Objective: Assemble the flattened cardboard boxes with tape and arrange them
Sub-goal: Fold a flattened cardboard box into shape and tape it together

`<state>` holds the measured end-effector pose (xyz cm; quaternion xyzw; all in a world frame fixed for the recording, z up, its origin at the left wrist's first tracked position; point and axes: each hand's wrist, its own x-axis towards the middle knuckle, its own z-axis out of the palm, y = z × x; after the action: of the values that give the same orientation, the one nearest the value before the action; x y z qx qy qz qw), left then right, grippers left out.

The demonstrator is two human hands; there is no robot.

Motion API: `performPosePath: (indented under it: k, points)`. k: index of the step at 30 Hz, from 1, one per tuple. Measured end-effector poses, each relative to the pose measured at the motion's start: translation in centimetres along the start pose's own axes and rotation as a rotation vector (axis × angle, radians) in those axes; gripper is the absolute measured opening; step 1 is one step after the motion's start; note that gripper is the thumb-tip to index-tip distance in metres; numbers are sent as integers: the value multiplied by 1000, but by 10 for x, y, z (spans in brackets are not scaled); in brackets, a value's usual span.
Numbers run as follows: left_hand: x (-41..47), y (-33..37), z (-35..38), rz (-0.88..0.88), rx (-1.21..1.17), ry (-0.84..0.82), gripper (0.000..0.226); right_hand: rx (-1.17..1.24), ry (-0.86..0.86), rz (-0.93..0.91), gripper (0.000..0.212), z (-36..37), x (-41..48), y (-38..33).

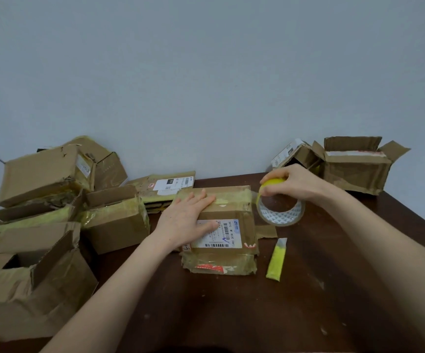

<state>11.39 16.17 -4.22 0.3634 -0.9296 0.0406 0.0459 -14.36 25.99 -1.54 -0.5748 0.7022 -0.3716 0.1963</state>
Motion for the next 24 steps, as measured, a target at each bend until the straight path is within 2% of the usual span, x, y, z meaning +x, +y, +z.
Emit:
performPosePath:
  k: [5, 9, 11, 13, 16, 20, 24]
  points:
    - [7, 39, -6, -17, 69, 2, 80, 7, 57, -27, 25, 23, -1, 9]
    - [12, 87, 2, 74, 3, 179, 80, -17, 79, -45, 23, 24, -2, 13]
    - [15, 85, 7, 47, -15, 248, 77, -8, 103, -56, 28, 28, -2, 13]
    - [17, 74, 9, 57, 16, 247, 76, 49, 136, -48, 37, 33, -3, 13]
    - [21, 61, 12, 69, 35, 226, 75, 271, 84, 21, 50, 36, -8, 19]
    - [22, 59, 19, 57, 56, 299, 73, 371, 90, 47, 36, 31, -18, 30]
    - [19, 58, 18, 73, 52, 318, 71, 311, 98, -8, 39, 19, -18, 20]
